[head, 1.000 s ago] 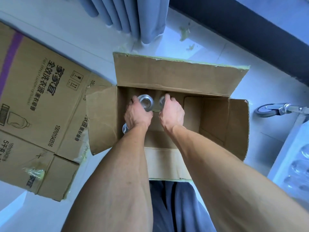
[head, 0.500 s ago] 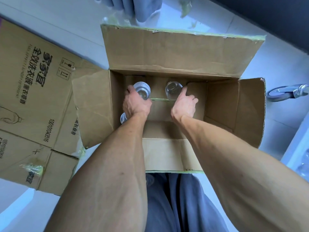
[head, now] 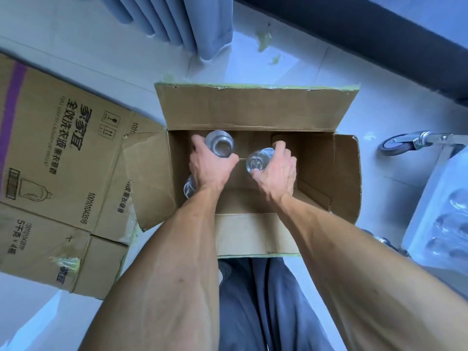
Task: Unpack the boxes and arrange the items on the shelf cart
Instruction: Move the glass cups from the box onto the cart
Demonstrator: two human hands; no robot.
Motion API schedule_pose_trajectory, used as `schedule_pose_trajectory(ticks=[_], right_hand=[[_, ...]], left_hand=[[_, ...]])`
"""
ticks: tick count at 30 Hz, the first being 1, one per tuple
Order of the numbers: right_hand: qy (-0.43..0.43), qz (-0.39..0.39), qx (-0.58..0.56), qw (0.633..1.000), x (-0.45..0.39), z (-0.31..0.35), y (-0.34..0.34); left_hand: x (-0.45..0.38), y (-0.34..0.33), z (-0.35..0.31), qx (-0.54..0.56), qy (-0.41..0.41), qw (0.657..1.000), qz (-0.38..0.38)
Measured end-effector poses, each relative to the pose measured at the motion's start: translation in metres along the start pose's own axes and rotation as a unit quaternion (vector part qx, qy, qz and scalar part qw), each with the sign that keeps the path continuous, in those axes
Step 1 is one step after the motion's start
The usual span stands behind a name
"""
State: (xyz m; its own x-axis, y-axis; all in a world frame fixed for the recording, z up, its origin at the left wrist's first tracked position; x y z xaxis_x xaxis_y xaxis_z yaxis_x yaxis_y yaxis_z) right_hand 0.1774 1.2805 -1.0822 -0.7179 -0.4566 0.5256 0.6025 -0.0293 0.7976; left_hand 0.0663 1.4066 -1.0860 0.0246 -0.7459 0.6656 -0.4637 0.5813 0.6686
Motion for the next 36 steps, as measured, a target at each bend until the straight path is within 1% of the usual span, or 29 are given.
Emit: schedule_pose_trajectory(ticks=[4, 7, 9, 12, 15, 19, 21, 24, 27, 32, 36], right_hand=[[-0.002, -0.012, -0.014, 1.0, 0.015, 0.002, 0.03], [-0.017, -0.027, -0.065, 0.997, 0.021, 0.008, 0.053], [-0.015, -0.031, -0.075, 0.997, 0.025, 0.013, 0.068], [-0.008, -0.042, -0.103, 0.994, 0.029, 0.019, 0.086], [-0.001, -0.042, -0.149, 0.988, 0.029, 0.018, 0.101], [-0.003, -0.011, -0.21, 0.978, 0.028, 0.008, 0.114], [-0.004, -0.01, -0.231, 0.973, 0.03, 0.004, 0.118], [-0.048, 0.007, -0.265, 0.963, 0.032, -0.002, 0.118], [-0.081, 0.02, -0.294, 0.952, 0.037, -0.004, 0.116], [-0.089, 0.03, -0.312, 0.946, 0.055, -0.003, 0.106], [-0.125, 0.017, -0.376, 0.918, 0.064, -0.014, 0.106]], left_hand=[[0.026, 0.02, -0.012, 0.002, -0.042, 0.999, 0.02], [0.045, 0.036, -0.02, -0.036, -0.085, 0.995, 0.028], [0.058, 0.046, -0.024, -0.071, -0.115, 0.99, 0.034], [0.07, 0.057, -0.024, -0.078, -0.126, 0.988, 0.052], [0.078, 0.067, -0.026, -0.029, -0.097, 0.992, 0.069], [0.076, 0.069, -0.026, 0.075, -0.001, 0.991, 0.11], [0.073, 0.069, -0.026, 0.101, 0.015, 0.987, 0.123], [0.074, 0.068, -0.024, 0.113, 0.031, 0.983, 0.142], [0.083, 0.061, -0.022, 0.166, 0.065, 0.967, 0.183], [0.106, 0.048, -0.02, 0.195, 0.104, 0.961, 0.167], [0.117, 0.042, -0.014, 0.226, 0.155, 0.947, 0.169]])
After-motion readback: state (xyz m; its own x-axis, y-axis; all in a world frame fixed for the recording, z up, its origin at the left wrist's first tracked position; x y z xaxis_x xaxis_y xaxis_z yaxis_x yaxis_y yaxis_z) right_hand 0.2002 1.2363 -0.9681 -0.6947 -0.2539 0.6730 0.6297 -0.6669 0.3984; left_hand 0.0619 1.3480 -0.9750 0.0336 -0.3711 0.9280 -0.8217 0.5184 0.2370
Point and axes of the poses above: each hand's wrist, its own x-axis away from the middle knuckle, its own y-axis out of the back of the hand, z = x × y, the point moved 4 cm from there along -x, towards the middle knuckle, and after that the axes turned 9 degrees about y, right-handed, at the moved point
